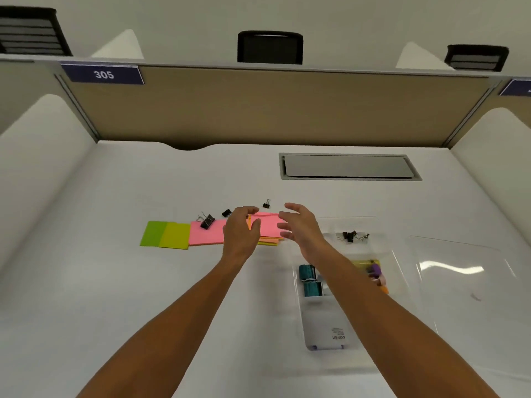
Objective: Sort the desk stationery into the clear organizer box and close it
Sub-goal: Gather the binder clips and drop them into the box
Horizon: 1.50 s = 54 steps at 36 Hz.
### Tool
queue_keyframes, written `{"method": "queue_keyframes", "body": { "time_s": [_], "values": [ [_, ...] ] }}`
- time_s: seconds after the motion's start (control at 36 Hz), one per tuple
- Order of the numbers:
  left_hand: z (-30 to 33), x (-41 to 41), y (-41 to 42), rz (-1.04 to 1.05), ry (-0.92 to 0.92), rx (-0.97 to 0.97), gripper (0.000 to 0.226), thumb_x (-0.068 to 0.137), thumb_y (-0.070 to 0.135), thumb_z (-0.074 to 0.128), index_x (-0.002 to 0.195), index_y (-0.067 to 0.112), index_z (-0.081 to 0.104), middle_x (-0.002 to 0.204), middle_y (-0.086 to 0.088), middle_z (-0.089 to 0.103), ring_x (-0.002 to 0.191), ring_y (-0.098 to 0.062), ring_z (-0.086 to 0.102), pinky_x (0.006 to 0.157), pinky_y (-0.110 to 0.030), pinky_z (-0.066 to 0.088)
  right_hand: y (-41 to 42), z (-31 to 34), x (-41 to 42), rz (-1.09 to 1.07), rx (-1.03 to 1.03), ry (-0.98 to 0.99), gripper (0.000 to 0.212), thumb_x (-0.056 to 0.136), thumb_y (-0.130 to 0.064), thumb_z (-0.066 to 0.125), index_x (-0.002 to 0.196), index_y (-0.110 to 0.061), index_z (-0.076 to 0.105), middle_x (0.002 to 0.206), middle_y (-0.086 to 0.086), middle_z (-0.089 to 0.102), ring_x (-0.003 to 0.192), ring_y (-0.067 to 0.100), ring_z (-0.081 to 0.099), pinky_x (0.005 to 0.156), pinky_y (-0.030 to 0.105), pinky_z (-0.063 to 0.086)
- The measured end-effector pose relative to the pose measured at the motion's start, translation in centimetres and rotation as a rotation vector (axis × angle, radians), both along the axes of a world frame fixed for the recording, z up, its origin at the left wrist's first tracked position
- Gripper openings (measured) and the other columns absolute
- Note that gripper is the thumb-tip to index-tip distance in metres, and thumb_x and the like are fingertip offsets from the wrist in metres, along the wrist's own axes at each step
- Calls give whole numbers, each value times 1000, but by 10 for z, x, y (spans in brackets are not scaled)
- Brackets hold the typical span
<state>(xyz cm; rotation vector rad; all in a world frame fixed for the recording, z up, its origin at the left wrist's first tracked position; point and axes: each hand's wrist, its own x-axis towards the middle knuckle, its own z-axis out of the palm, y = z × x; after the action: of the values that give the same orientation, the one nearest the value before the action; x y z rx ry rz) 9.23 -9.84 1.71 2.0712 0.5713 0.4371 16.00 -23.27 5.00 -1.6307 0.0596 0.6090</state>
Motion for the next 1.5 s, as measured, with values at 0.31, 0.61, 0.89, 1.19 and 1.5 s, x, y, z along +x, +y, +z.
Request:
{"method": "queue_keyframes", "body": {
  "time_s": [0.31,0.61,0.89,1.19,1.5],
  "values": [
    [-41,-17,98,125,333,133,57,81,19,73,134,13,52,139,-13,43,121,-36,47,102,-41,37,67,-33,4,454,-395,-309,58,88,-18,68,141,-22,45,130,2,53,99,16,60,70,24,47],
    [-56,1,125,91,424,401,62,82,35,71,138,22,48,148,-10,31,140,-37,20,109,-50,29,127,-60,25,724,-753,-620,68,87,-14,67,148,-20,38,147,13,31,129,37,36,102,43,42],
    [-68,17,143,24,473,456,64,90,47,59,145,24,36,159,-15,8,139,-40,22,106,-51,30,149,-73,42,879,-882,-714,72,87,-21,72,150,-24,38,137,13,41,120,38,40,100,39,41],
    [-60,31,157,17,445,416,65,86,34,69,139,10,39,125,-17,41,103,-34,52,88,-43,47,155,-69,47,880,-871,-730,52,84,-24,75,133,-20,58,122,11,48,108,35,51,88,37,48],
    [-59,34,163,119,366,388,36,82,28,75,105,7,55,111,-15,45,92,-33,49,75,-42,47,157,-65,38,928,-868,-778,40,85,-14,68,122,-7,56,112,14,55,98,33,57,81,37,44]
  ]
}}
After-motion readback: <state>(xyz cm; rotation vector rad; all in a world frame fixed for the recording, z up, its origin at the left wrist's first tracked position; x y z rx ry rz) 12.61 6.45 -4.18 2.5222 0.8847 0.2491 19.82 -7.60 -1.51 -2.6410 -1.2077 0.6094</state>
